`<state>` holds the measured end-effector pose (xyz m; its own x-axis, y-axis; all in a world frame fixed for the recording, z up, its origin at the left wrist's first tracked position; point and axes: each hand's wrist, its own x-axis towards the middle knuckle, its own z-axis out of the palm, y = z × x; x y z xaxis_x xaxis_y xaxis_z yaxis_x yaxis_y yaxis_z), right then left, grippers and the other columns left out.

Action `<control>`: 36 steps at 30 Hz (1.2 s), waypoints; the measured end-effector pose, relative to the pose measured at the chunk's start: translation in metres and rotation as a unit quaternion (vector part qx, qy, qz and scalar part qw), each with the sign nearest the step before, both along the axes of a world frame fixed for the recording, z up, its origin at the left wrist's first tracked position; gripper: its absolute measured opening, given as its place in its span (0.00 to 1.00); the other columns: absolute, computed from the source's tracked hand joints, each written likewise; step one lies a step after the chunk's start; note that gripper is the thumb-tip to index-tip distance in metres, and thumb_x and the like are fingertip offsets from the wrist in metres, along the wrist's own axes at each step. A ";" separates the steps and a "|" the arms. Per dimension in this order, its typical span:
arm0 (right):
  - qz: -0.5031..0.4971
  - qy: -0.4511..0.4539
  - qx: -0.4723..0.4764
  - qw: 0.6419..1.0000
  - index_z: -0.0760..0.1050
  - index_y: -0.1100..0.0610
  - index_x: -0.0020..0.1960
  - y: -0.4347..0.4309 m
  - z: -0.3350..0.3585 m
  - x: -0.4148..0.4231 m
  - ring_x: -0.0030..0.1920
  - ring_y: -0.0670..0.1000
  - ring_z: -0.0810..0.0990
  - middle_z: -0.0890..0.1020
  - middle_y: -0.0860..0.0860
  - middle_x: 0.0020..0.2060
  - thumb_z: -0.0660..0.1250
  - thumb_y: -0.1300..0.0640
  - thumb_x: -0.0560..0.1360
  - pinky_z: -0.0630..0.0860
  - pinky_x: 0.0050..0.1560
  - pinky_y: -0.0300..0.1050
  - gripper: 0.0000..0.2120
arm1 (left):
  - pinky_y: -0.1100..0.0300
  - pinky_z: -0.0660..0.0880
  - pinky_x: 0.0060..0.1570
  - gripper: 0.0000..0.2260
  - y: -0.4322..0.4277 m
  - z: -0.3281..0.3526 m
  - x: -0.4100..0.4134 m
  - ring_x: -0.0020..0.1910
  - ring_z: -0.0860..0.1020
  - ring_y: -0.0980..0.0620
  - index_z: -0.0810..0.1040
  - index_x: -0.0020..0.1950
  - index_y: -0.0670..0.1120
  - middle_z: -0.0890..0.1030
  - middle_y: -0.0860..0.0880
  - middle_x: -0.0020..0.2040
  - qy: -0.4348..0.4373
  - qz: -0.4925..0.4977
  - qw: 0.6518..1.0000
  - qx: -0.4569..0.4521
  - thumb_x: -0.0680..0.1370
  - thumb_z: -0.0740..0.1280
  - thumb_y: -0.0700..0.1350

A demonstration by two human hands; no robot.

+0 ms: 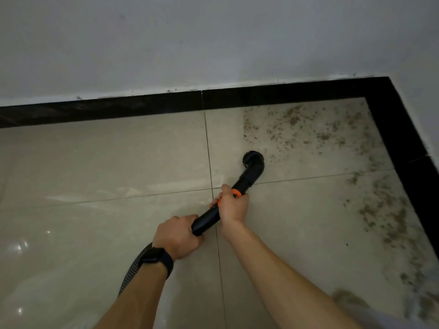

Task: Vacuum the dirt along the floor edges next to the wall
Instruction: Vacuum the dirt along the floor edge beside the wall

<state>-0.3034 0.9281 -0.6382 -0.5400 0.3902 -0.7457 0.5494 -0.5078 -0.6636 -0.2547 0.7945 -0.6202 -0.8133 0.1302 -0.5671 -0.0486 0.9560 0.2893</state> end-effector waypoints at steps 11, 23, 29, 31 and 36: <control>0.067 -0.003 0.019 0.998 0.67 0.57 0.54 0.019 0.009 -0.036 0.20 0.48 0.75 0.77 0.56 0.39 0.69 0.59 0.78 0.78 0.31 0.46 0.12 | 0.58 0.77 0.42 0.03 0.034 0.003 -0.014 0.40 0.79 0.50 0.75 0.46 0.56 0.80 0.54 0.39 -0.001 0.111 0.993 0.050 0.73 0.66 0.50; 0.077 0.006 0.013 0.997 0.68 0.57 0.54 0.036 0.009 -0.075 0.22 0.48 0.75 0.77 0.55 0.38 0.69 0.61 0.78 0.78 0.29 0.44 0.10 | 0.59 0.75 0.39 0.03 0.054 0.001 -0.049 0.37 0.78 0.51 0.74 0.42 0.56 0.79 0.53 0.37 0.007 0.130 0.990 0.048 0.72 0.67 0.49; 0.082 0.014 0.015 0.996 0.69 0.58 0.57 0.042 0.007 -0.093 0.24 0.48 0.75 0.77 0.54 0.37 0.69 0.61 0.78 0.78 0.31 0.44 0.11 | 0.59 0.72 0.38 0.06 0.059 0.001 -0.066 0.37 0.77 0.52 0.76 0.48 0.57 0.78 0.54 0.37 0.013 0.127 0.990 0.054 0.73 0.67 0.49; 0.083 0.018 0.010 0.996 0.69 0.58 0.57 0.044 0.007 -0.100 0.24 0.48 0.75 0.77 0.54 0.37 0.69 0.61 0.78 0.78 0.30 0.44 0.11 | 0.59 0.73 0.38 0.07 0.061 -0.001 -0.073 0.37 0.77 0.52 0.76 0.51 0.57 0.78 0.54 0.38 0.015 0.129 0.990 0.058 0.73 0.67 0.49; 0.085 0.028 0.006 0.996 0.69 0.58 0.56 0.048 0.009 -0.117 0.24 0.48 0.74 0.76 0.53 0.35 0.69 0.63 0.78 0.77 0.29 0.44 0.11 | 0.57 0.78 0.44 0.08 0.066 -0.004 -0.089 0.39 0.78 0.49 0.76 0.52 0.57 0.78 0.54 0.38 0.025 0.129 0.990 0.056 0.73 0.66 0.50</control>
<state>-0.4205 0.9762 -0.6293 -0.6399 0.2987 -0.7080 0.5886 -0.4018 -0.7015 -0.3432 0.8609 -0.6239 -0.8545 -0.0259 -0.5188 -0.2704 0.8749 0.4017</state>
